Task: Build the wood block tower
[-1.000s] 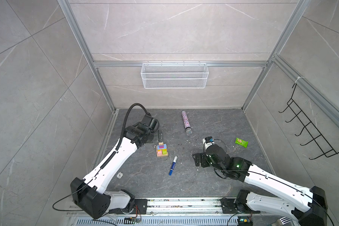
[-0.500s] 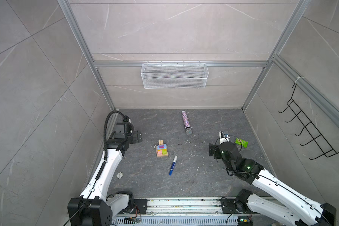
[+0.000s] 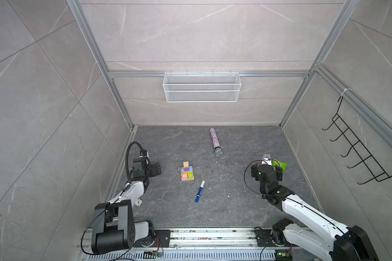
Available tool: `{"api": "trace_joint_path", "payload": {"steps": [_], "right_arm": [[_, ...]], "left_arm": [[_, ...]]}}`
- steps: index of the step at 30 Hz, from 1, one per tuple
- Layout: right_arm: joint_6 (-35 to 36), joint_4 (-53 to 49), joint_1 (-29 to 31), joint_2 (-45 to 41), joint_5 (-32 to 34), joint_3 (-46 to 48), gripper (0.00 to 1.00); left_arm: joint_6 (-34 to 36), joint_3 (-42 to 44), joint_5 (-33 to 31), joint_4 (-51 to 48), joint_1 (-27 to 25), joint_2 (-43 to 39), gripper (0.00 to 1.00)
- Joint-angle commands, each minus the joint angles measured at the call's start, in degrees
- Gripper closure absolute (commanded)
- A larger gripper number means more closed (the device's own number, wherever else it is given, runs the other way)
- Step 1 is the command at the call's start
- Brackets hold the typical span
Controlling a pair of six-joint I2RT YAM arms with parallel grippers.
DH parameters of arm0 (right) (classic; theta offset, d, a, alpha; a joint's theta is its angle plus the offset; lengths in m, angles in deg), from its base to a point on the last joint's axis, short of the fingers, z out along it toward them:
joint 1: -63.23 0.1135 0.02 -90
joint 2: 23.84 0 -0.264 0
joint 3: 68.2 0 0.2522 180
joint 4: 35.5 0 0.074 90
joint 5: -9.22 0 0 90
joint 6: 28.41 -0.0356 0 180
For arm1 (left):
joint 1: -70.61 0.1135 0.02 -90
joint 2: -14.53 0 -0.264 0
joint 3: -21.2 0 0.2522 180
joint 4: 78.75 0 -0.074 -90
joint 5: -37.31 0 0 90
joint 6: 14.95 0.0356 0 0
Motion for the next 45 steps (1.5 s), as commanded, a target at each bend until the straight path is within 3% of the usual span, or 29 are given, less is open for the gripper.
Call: {"api": "trace_joint_path", "payload": {"steps": [1,3,4,9,14,18,19,21,24,26,28,30,31,33,35,37,39,45], "right_arm": [[-2.1,10.6,-2.8,4.0,0.1,3.0,0.0],[-1.5,16.3,-4.0,8.1,-0.8,3.8,0.0],[-2.5,12.9,-4.1,9.5,-0.6,1.7,0.0],[2.0,31.4,-4.8,12.5,-1.0,6.3,0.0],[2.2,48.0,-5.2,15.0,-3.3,11.8,0.0],[5.0,60.3,-6.1,23.1,-6.3,13.0,0.0],[6.5,60.9,-6.1,24.3,-8.2,12.2,0.0],[6.2,50.7,-6.0,22.4,-13.2,9.4,0.01],[9.0,46.1,-6.2,25.4,-18.1,4.6,0.01],[7.7,37.2,-8.4,24.4,-22.9,1.3,0.02],[5.9,36.2,-10.8,25.5,-26.1,0.3,0.01],[1.6,39.6,-14.0,25.7,-26.1,2.9,0.0],[2.2,48.5,-14.6,28.1,-25.5,5.4,0.01],[0.9,41.8,-14.6,26.2,-25.7,4.0,0.01],[2.1,47.9,-14.6,28.2,-25.3,5.0,0.01],[1.4,42.4,-14.6,26.4,-25.6,4.1,0.01],[2.1,46.0,-14.6,27.6,-25.4,4.7,0.01],[2.0,44.4,-14.6,27.0,-25.7,4.5,0.01]], "left_arm": [[-1.1,1.6,5.9,14.9,2.0,1.9,0.0],[-1.2,2.2,7.0,17.0,2.2,3.2,0.01],[-1.2,2.2,7.6,17.8,2.3,4.1,0.0],[-0.6,3.0,10.5,22.0,2.2,7.6,0.0],[-0.7,3.5,9.3,24.5,2.2,8.9,0.0],[-1.0,6.3,6.0,28.2,1.8,8.3,0.0],[-2.1,9.0,2.3,32.8,1.3,8.7,0.0],[-3.6,13.7,-1.8,45.4,1.0,11.2,0.0],[-3.1,10.7,-4.6,37.8,-0.2,10.2,0.0],[-2.8,9.9,-4.6,36.7,-0.8,10.8,0.0],[-2.7,10.0,-4.6,37.3,-0.8,10.9,0.0],[-2.8,9.8,-4.5,36.4,-0.8,10.6,0.0],[-2.7,9.9,-4.7,36.9,-0.9,10.7,0.0],[-1.2,8.9,-2.7,34.9,-1.2,10.8,0.0],[-0.1,8.1,-1.0,33.8,-1.7,11.0,0.0],[-0.1,8.2,-1.0,33.8,-1.7,10.9,0.0],[0.0,8.1,-1.3,33.7,-1.8,10.9,0.0],[0.2,8.1,-1.6,33.9,-2.0,10.8,0.0]]}}
